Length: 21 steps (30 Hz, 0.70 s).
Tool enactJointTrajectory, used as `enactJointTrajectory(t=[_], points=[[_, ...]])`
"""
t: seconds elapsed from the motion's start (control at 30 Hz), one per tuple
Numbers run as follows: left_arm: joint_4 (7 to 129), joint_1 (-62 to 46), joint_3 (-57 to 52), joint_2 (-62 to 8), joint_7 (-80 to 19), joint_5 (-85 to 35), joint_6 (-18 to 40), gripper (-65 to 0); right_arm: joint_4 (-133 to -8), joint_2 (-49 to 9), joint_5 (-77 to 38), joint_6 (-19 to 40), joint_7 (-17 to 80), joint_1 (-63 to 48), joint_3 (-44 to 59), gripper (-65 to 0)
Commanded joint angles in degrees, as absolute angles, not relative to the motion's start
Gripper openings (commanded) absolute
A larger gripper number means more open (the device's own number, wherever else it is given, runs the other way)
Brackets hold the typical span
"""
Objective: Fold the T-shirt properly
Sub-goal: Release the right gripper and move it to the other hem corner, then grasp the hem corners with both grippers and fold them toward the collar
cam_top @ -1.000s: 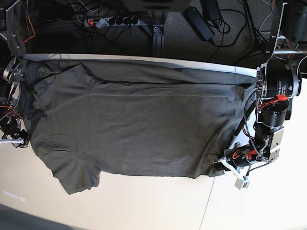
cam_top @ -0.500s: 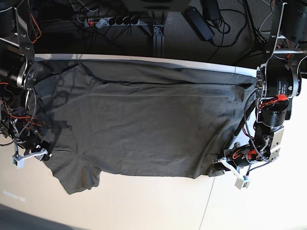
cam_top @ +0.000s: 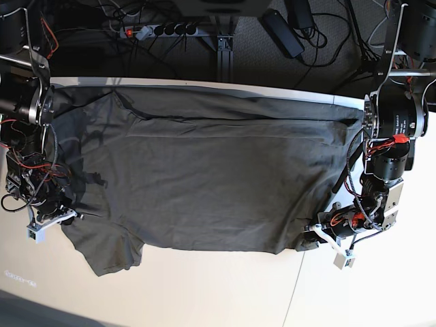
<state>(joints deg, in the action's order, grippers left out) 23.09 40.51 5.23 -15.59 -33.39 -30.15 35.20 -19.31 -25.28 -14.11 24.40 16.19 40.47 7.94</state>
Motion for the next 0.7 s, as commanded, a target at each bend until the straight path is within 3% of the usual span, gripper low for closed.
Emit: enactJointTrajectory(t=[0.0, 0.3, 0.67], points=[[23.4, 42.3, 5.3, -16.2, -33.4, -30.3, 35.4, -65.0, -20.5, -26.5, -12.3, 28.7, 18.0, 41.1, 7.8, -65.0], [24.1, 44.6, 5.3, -17.6, -35.1, -33.4, 40.0, -65.0, -29.7, -28.2, -13.8, 28.8, 23.1, 40.8, 7.8, -65.0], [25.2, 44.0, 5.3, -23.2, -52.6, -52.6, 40.0, -65.0, -48.8, -30.7, -21.7, 28.8, 25.1, 27.2, 8.0, -65.0]])
